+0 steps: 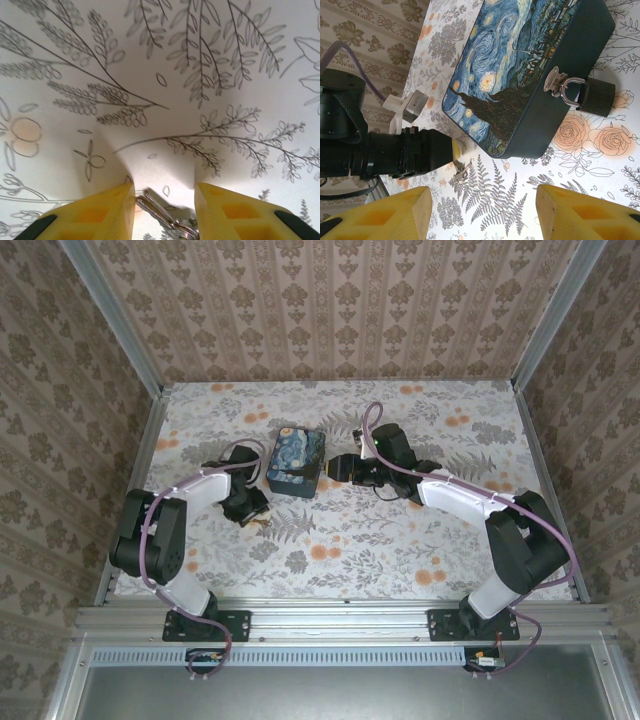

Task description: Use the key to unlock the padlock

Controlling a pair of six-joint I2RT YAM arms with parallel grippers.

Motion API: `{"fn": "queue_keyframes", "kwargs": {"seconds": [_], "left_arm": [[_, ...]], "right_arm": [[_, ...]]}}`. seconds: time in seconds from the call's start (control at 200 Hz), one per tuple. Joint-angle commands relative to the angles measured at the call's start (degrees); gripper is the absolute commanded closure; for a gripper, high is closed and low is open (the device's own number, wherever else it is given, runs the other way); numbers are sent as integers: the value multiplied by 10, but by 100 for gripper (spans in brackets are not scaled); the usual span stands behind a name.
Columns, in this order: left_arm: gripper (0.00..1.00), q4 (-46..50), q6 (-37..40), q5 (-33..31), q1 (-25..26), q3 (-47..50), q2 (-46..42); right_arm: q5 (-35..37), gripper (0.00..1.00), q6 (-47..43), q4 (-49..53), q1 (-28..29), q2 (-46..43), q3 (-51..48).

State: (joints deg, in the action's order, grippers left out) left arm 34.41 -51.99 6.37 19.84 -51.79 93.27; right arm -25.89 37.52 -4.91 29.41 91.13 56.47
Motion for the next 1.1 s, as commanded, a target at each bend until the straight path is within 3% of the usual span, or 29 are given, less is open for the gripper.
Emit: {"fn": "queue_keyframes", "kwargs": {"seconds": [0.0, 0.27, 0.855, 1.095], "left_arm": [[63, 32, -43, 58, 3, 7, 0], [63, 38, -99, 37, 13, 24, 7], [99, 23, -96, 32, 6, 25, 35], [100, 63, -84, 38, 6, -7, -4]], "right_arm": [[-2, 42, -4, 1, 1, 4, -10], [2, 42, -3, -6, 1, -1, -24], [-18, 42, -25, 3, -3, -9, -31], [-49, 42, -55, 5, 33, 7, -5]]}}
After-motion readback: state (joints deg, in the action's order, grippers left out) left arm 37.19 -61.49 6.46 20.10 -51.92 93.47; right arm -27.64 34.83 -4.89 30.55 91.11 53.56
